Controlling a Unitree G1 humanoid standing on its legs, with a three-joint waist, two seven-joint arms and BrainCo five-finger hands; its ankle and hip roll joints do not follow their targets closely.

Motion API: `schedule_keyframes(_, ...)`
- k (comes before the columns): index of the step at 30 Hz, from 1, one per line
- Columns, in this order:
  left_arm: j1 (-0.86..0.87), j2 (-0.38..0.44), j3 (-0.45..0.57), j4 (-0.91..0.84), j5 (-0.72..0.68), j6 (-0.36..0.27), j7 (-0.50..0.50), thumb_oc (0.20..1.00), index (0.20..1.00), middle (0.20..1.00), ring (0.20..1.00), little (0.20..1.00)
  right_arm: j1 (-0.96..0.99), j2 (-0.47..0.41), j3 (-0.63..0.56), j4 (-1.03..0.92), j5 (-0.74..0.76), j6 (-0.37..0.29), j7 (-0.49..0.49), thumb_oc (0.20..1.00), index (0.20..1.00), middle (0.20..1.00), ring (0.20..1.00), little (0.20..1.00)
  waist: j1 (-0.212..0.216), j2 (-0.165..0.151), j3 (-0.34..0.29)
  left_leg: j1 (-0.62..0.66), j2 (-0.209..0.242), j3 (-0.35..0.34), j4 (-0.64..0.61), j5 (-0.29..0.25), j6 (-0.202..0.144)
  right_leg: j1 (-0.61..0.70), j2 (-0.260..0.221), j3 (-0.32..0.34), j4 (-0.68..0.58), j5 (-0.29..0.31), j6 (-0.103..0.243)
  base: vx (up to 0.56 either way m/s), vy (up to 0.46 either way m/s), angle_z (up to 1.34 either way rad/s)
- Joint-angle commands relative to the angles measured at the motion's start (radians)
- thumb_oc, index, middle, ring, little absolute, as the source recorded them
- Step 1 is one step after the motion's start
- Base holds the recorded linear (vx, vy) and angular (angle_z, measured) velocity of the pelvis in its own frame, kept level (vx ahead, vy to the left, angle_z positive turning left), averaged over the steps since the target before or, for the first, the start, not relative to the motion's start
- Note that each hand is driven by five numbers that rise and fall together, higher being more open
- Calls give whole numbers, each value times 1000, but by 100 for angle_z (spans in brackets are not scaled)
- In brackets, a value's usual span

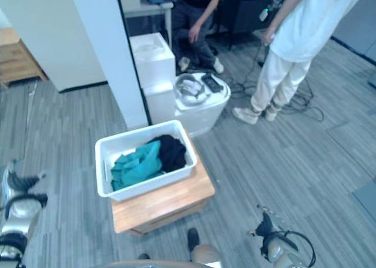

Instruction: Tidy up the quilt and then pick up the clothes from the bed and put them into the laundry hamper.

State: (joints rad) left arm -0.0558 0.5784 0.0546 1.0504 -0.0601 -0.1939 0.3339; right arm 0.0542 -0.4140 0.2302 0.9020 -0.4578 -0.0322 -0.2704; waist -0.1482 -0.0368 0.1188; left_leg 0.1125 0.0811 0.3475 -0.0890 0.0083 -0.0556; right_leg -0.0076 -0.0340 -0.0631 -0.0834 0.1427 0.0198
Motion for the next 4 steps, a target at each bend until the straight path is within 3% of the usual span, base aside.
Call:
schedule_keyframes(1, 44, -153, -32, 143, 61, 68, -121, 1000, 1000, 1000, 1000, 1000, -79, 43, -48, 109, 160, 8, 40, 1000, 1000, 1000, 1000, 1000, -3, 45, 4, 15, 60, -16, 2, 9, -64, 10, -79, 51, 24, -70, 123, 3, 98, -17)
schedule_keyframes(4, 103, -235, -45, 225, 84, 98, -136, 1000, 1000, 1000, 1000, 1000, -111, 87, -24, 208, 170, 20, 48, 1000, 1000, 1000, 1000, 1000, 16, 38, -7, 16, 53, -26, 2, 4, -55, 17, -84, 49, 23, -69, 123, -20, 73, -3)
